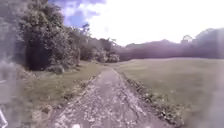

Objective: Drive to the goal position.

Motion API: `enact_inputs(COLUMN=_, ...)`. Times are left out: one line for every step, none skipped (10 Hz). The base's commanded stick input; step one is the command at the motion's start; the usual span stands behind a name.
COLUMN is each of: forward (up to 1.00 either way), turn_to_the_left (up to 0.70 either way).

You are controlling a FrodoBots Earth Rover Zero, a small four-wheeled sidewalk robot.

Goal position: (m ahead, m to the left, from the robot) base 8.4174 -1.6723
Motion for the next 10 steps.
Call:
enact_inputs(forward=1.0, turn_to_the_left=0.0)
enact_inputs(forward=1.0, turn_to_the_left=0.0)
enact_inputs(forward=1.0, turn_to_the_left=0.0)
enact_inputs(forward=1.0, turn_to_the_left=0.0)
enact_inputs(forward=1.0, turn_to_the_left=0.0)
enact_inputs(forward=1.0, turn_to_the_left=0.0)
enact_inputs(forward=1.0, turn_to_the_left=0.0)
enact_inputs(forward=1.0, turn_to_the_left=0.0)
enact_inputs(forward=1.0, turn_to_the_left=0.0)
enact_inputs(forward=1.0, turn_to_the_left=0.0)
